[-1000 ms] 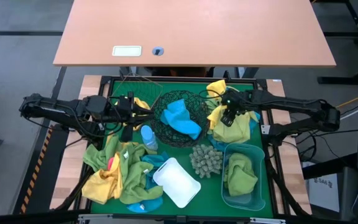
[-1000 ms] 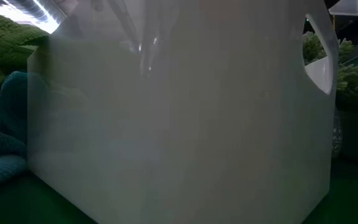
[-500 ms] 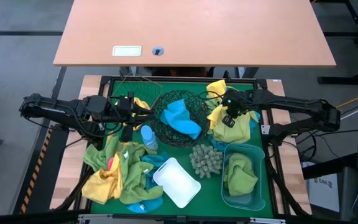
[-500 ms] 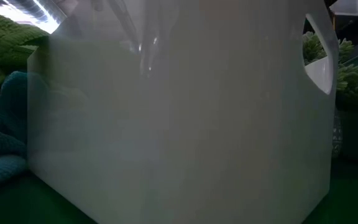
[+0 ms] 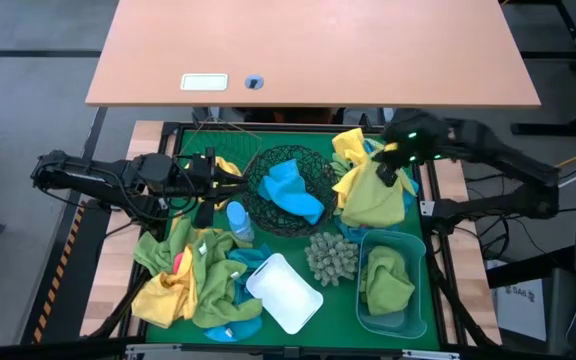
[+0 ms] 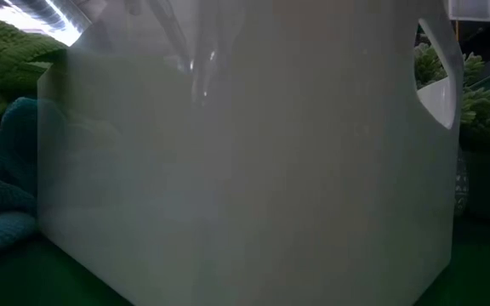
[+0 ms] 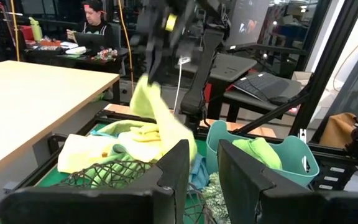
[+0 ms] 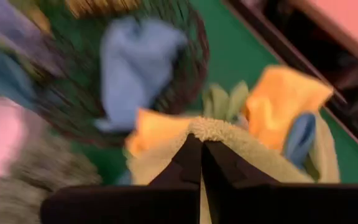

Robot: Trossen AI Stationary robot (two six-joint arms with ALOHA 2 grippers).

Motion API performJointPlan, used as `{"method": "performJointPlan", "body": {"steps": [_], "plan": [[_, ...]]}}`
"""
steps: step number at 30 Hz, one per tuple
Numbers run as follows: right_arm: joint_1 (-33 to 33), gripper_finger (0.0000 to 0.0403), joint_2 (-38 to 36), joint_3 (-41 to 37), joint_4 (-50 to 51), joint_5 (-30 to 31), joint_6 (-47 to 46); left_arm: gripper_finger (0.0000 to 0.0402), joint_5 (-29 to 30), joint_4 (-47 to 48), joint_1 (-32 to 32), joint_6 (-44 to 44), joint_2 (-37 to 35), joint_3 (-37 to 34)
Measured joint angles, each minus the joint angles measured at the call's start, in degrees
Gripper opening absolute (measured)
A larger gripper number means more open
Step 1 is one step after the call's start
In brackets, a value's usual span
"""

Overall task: Sort microfiber towel by color & place in baskets
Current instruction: Put the green microfiber cloth into the blue bin

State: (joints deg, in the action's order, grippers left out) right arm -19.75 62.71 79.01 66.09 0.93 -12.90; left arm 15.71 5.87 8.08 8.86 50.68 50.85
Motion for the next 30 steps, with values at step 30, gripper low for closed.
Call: {"method": "performJointPlan", "body": {"steps": [30], "plan": [[26.6, 0.0000, -5.4, 21.0, -3.5, -6.8, -27.2, 0.0079, 0.1, 1.4, 0.0, 3.1, 0.8, 0.0]]}}
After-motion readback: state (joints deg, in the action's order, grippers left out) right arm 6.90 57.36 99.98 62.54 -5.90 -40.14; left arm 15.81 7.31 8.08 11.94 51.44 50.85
